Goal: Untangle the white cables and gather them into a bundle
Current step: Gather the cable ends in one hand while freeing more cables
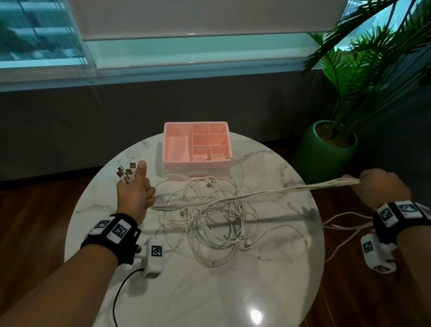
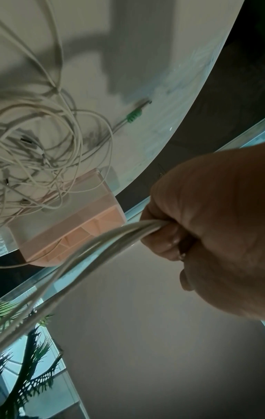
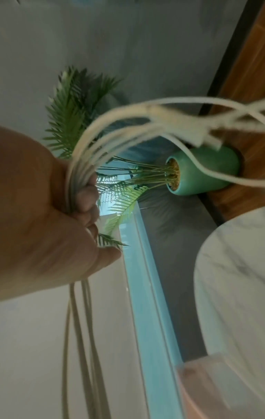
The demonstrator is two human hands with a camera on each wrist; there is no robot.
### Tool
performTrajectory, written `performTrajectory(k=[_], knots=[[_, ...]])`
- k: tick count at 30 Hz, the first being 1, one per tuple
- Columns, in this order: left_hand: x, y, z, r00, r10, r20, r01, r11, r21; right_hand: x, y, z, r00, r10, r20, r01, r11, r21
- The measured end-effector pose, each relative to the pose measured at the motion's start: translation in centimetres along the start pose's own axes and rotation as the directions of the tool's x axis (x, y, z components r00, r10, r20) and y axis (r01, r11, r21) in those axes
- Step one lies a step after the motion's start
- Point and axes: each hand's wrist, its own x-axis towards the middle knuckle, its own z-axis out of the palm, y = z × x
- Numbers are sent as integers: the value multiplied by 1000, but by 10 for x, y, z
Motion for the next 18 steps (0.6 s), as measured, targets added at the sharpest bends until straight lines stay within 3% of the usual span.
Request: performTrajectory(k=[4, 7, 9, 12, 15, 18], knots=[[-8, 1, 16, 997, 21, 78, -20, 1000, -11, 9, 7, -43, 967, 27, -253, -32, 999, -14], [-12, 5, 27, 993, 41, 115, -43, 999, 10, 12, 11, -58, 949, 3, -314, -26, 997, -68], [-10, 8, 28, 993, 48, 110, -52, 998, 28, 13, 14, -53, 973, -8, -230, -11, 997, -82], [-6, 10, 20, 997, 41, 72, -45, 998, 45, 8, 16, -16, 1000, 13, 14, -11, 994, -113], [-1, 12, 6, 999, 42, 5, -42, 998, 52, -2, 18, 46, 983, 78, 169, -47, 983, -180], [1, 14, -5, 998, 40, -57, -37, 998, 53, -13, 11, 103, 936, 46, 350, 18, 984, -178]])
